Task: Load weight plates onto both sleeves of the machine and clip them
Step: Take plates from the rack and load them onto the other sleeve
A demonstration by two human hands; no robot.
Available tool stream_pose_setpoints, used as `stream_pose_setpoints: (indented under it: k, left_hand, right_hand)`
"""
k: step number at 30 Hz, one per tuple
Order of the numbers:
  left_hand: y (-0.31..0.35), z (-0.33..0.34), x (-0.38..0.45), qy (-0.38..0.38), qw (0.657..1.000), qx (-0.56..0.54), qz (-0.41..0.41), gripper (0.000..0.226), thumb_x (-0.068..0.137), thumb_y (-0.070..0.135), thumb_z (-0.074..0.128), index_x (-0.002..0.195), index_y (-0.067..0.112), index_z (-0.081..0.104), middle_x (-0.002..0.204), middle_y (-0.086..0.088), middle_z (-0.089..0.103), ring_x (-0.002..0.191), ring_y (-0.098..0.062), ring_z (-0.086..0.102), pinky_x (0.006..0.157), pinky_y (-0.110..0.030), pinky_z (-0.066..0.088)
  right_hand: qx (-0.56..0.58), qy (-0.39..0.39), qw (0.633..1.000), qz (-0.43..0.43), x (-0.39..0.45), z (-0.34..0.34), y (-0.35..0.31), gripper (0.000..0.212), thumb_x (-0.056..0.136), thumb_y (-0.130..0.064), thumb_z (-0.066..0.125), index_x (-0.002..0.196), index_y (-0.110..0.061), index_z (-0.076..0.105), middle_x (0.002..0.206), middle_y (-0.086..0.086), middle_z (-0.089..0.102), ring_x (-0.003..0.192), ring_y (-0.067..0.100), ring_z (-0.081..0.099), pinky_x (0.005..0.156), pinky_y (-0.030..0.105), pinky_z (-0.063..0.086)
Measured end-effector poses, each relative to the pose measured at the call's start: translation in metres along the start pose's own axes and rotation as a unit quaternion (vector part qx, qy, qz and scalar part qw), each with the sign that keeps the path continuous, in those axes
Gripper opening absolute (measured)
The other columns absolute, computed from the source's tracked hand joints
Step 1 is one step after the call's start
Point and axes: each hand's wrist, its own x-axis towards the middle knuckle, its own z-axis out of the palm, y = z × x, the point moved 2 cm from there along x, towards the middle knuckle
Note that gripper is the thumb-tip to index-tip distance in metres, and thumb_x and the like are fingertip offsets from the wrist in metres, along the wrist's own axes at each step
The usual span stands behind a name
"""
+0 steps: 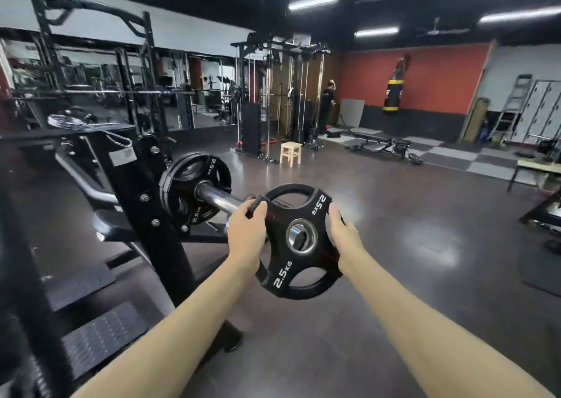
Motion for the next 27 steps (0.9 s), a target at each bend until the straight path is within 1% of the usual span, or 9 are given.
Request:
stream_pose_setpoints:
  k: [3, 5, 9, 11, 13, 17, 21, 25, 27]
  left_hand:
    - [0.000, 0.002, 0.005, -0.005, 1.000, 0.008, -0.007, 0.024, 0.099, 0.026, 0.059, 0.120, 0.017, 0.066, 0.108, -0.006, 0.072, 0.083, -0.018, 0.066, 0.064, -0.016, 0.057]
    - [-0.004, 0.004, 0.011, -0.014, 0.999, 0.036, 0.008, 0.023, 0.101, 0.023, 0.057, 0.121, 0.015, 0.066, 0.100, -0.005, 0.071, 0.073, -0.012, 0.060, 0.050, -0.010, 0.047]
    - [-0.011, 0.006, 0.005, -0.042, 0.994, 0.081, 0.057, 0.026, 0.099, 0.031, 0.059, 0.122, 0.021, 0.067, 0.110, -0.004, 0.072, 0.096, -0.018, 0.069, 0.080, -0.026, 0.056]
    - [-0.014, 0.009, 0.006, -0.060, 0.989, 0.111, 0.082, 0.027, 0.095, 0.038, 0.062, 0.120, 0.028, 0.067, 0.115, -0.004, 0.070, 0.106, -0.019, 0.068, 0.095, -0.041, 0.055]
    - [-0.010, 0.015, 0.009, -0.081, 0.983, 0.135, 0.095, 0.031, 0.092, 0.041, 0.063, 0.119, 0.028, 0.067, 0.115, -0.005, 0.069, 0.106, -0.018, 0.067, 0.097, -0.044, 0.054]
    - [-0.005, 0.018, 0.003, -0.074, 0.964, 0.210, 0.146, 0.033, 0.097, 0.034, 0.062, 0.128, 0.022, 0.063, 0.115, 0.001, 0.061, 0.110, -0.015, 0.060, 0.097, -0.032, 0.048]
    - [-0.006, 0.022, -0.008, -0.060, 0.929, 0.281, 0.233, 0.027, 0.097, 0.031, 0.062, 0.123, 0.024, 0.064, 0.095, 0.008, 0.054, 0.095, -0.013, 0.056, 0.089, -0.032, 0.048]
    - [0.002, 0.023, 0.005, -0.026, 0.887, 0.363, 0.286, 0.035, 0.096, 0.034, 0.062, 0.131, 0.027, 0.063, 0.100, 0.007, 0.057, 0.099, -0.014, 0.054, 0.086, -0.029, 0.041]
    - [0.005, 0.018, 0.016, -0.028, 0.885, 0.369, 0.282, 0.037, 0.096, 0.036, 0.063, 0.132, 0.028, 0.063, 0.101, 0.007, 0.059, 0.101, -0.016, 0.055, 0.087, -0.033, 0.043]
  right_hand:
    - [-0.011, -0.014, 1.000, 0.021, 0.011, 0.006, -0.002, 0.085, 0.082, -0.078, 0.055, 0.136, -0.014, 0.044, 0.125, 0.009, 0.060, 0.108, 0.031, 0.061, 0.090, 0.039, 0.050]
    - [-0.018, -0.021, 0.999, 0.047, 0.017, 0.008, -0.004, 0.117, 0.069, -0.090, 0.053, 0.156, -0.015, 0.026, 0.147, 0.012, 0.050, 0.125, 0.037, 0.056, 0.106, 0.051, 0.047]
    - [-0.080, -0.036, 0.991, 0.100, 0.044, 0.005, 0.005, 0.149, 0.029, -0.111, 0.037, 0.155, -0.032, 0.024, 0.135, 0.008, 0.053, 0.121, 0.038, 0.056, 0.106, 0.064, 0.042]
    - [-0.119, -0.054, 0.984, 0.123, 0.075, 0.005, 0.023, 0.163, 0.000, -0.110, 0.032, 0.142, -0.029, 0.037, 0.118, 0.008, 0.059, 0.109, 0.037, 0.059, 0.090, 0.070, 0.047]
    - [-0.103, -0.077, 0.980, 0.151, 0.100, 0.007, 0.035, 0.174, -0.007, -0.108, 0.031, 0.148, -0.031, 0.040, 0.130, 0.013, 0.062, 0.111, 0.044, 0.063, 0.074, 0.072, 0.051]
    - [-0.068, -0.101, 0.973, 0.196, 0.046, 0.013, 0.011, 0.154, 0.027, -0.113, 0.024, 0.138, -0.012, 0.054, 0.123, 0.024, 0.068, 0.111, 0.047, 0.062, 0.088, 0.061, 0.047]
    - [-0.078, -0.113, 0.970, 0.201, 0.025, 0.009, -0.007, 0.123, 0.073, -0.098, 0.007, 0.152, -0.010, 0.041, 0.155, 0.022, 0.044, 0.149, 0.046, 0.028, 0.119, 0.067, 0.005]
    - [-0.023, -0.104, 0.975, 0.197, 0.039, 0.025, -0.019, 0.081, 0.095, -0.076, 0.026, 0.121, -0.010, 0.065, 0.120, 0.016, 0.071, 0.111, 0.034, 0.065, 0.096, 0.048, 0.049]
    - [-0.001, -0.111, 0.975, 0.191, 0.050, 0.036, -0.026, 0.074, 0.092, -0.071, 0.035, 0.109, -0.008, 0.070, 0.102, 0.014, 0.078, 0.095, 0.031, 0.072, 0.091, 0.041, 0.055]
